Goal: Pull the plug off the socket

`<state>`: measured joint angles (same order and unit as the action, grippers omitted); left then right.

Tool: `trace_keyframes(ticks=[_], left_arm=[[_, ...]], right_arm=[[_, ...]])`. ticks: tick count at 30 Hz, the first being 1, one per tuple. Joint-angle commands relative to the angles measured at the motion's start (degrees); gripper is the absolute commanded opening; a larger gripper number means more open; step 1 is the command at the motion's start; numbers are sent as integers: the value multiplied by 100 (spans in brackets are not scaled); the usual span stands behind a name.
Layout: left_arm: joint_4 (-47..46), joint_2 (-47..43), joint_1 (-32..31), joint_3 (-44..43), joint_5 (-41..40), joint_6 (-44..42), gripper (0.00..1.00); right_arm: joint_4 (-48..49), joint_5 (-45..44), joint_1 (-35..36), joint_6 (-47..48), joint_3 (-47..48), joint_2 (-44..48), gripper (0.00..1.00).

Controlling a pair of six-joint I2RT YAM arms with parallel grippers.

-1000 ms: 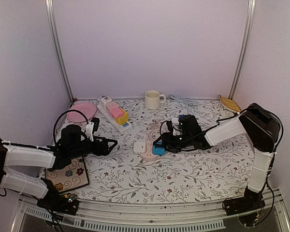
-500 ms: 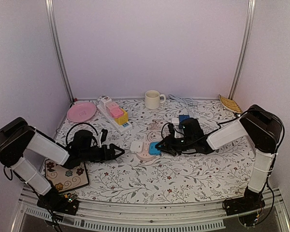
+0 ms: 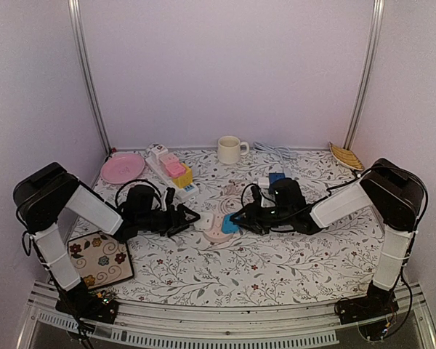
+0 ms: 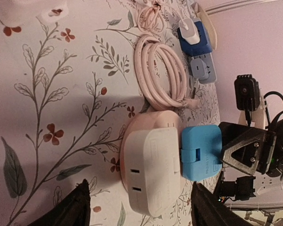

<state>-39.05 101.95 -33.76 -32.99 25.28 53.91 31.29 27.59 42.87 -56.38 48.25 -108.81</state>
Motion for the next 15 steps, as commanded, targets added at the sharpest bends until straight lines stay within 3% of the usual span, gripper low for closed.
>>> trace_keyframes(ticks=[1,11,15], left_arm=[[42,163,-42,-181,121,150,71],[125,308,-125,-272,135,181,67],[209,173,-165,-141,46,112,67]], right_arm=[[308,57,88,-135,1,-39,36],[308,100,144,-215,83,-258,35],[322,121,150,-220,30,-241,26]])
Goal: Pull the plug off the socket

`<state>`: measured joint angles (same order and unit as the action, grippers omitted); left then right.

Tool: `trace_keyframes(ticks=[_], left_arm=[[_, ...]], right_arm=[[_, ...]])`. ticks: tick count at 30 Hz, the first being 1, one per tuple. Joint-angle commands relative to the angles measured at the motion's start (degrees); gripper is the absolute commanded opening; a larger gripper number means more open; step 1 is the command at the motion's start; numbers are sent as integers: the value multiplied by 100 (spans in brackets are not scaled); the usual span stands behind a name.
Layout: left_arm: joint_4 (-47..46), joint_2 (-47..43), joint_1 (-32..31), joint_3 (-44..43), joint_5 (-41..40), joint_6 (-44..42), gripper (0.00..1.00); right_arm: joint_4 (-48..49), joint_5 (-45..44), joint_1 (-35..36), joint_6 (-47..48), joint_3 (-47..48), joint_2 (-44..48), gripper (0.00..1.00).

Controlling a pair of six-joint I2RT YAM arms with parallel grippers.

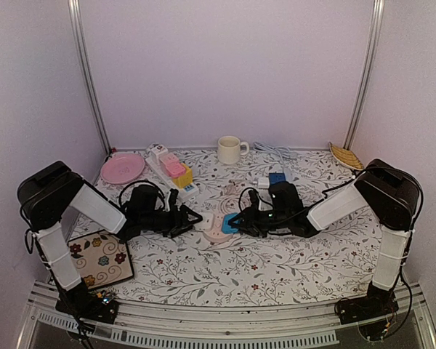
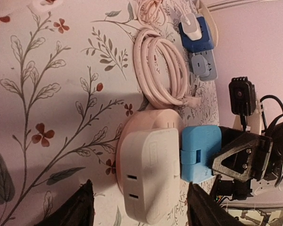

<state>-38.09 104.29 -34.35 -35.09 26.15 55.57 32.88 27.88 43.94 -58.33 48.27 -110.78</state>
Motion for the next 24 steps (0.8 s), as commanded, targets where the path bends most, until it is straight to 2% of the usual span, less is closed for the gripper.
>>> trace_keyframes(ticks=[1,4,9,15,19,24], left_arm=[[203,-137,-119,132,-119,-100,67],[573,-528,-125,397,-471,-300,69],[1215,-1358,-125,792,-919,-769,71],[1698,-2096,-466,1081,-816,-1227,74],[2432,-2482,-874,1007,-1144,-1498,77],[2879,-2717,-1237,973,-1584,-1533,81]], right_arm=[[170,128,49,-24,14,-41,23],[170,200,128,-4,-52,17,12],[126,265,323,-6,-333,259,7],[-67,268,755,-123,-521,382,6],[-159,151,1032,-177,-544,371,7],[-104,-93,1166,-306,-650,380,9]])
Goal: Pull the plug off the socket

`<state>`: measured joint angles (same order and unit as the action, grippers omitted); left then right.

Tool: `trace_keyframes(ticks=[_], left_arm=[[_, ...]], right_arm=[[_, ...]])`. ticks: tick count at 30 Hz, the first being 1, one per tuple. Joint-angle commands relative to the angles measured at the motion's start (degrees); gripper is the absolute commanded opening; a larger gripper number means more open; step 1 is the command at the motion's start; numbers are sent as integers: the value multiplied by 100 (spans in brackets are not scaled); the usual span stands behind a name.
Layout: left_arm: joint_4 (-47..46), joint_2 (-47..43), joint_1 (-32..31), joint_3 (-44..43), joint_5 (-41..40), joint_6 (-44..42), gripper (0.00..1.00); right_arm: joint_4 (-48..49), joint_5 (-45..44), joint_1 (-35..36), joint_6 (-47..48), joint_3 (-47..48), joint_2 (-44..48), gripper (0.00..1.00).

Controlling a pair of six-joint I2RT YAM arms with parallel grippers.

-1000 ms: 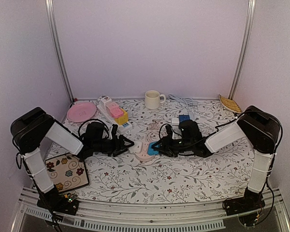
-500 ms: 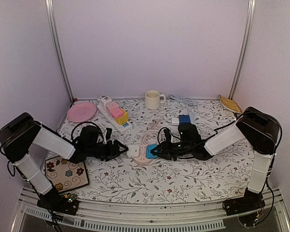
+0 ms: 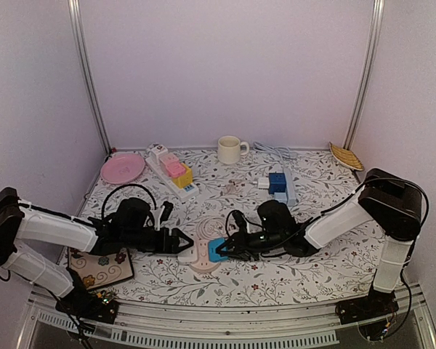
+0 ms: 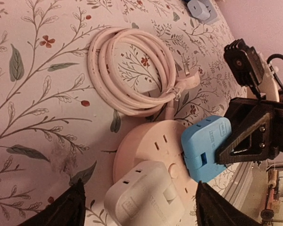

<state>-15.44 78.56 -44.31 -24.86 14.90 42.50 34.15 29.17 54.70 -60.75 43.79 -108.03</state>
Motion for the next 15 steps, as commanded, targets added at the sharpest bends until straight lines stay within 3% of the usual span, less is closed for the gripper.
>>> trace_keyframes(ticks=[1,8,15], left_arm=[[698,-129,-281,-83,-547,-249,81],[913,-51,-576,-190,-785,-70,81],[186,187,-652,91,-351,531,78]], right_arm=[[-177,-249,98,-98,-227,100,11],[-5,-494,211,-295,-327,229,13],[441,-464,252,-536,-458,96,12]])
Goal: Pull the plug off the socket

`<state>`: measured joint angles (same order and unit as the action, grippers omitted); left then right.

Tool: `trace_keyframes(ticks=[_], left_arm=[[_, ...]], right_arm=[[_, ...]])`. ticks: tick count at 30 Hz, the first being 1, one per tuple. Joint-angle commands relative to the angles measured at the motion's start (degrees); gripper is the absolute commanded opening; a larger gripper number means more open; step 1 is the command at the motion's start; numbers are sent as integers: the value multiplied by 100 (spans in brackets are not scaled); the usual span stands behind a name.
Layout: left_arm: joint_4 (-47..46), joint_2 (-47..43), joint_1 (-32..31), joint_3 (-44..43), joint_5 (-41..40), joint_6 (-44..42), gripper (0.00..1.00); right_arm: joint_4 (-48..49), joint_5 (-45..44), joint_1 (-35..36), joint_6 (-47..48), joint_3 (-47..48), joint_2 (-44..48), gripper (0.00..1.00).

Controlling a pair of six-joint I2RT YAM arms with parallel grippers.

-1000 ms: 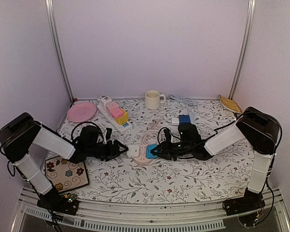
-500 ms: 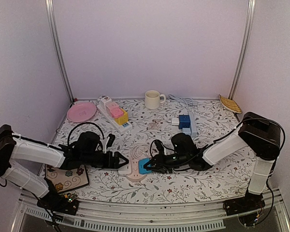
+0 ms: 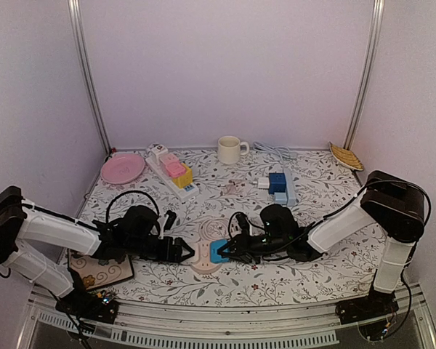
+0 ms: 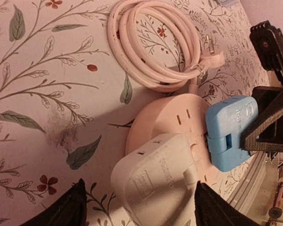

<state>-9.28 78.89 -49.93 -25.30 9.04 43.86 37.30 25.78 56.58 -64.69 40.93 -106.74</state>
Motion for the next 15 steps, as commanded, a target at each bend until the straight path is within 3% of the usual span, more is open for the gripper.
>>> trace_keyframes(ticks=[1,15], left_arm=[[-448,182,-87,145,236,464,77],[-561,491,-108,56,134,1059,59]], right_arm=[[169,-137,68,-168,-184,-31,12],[607,-179,108,-433,-316,-104,11]])
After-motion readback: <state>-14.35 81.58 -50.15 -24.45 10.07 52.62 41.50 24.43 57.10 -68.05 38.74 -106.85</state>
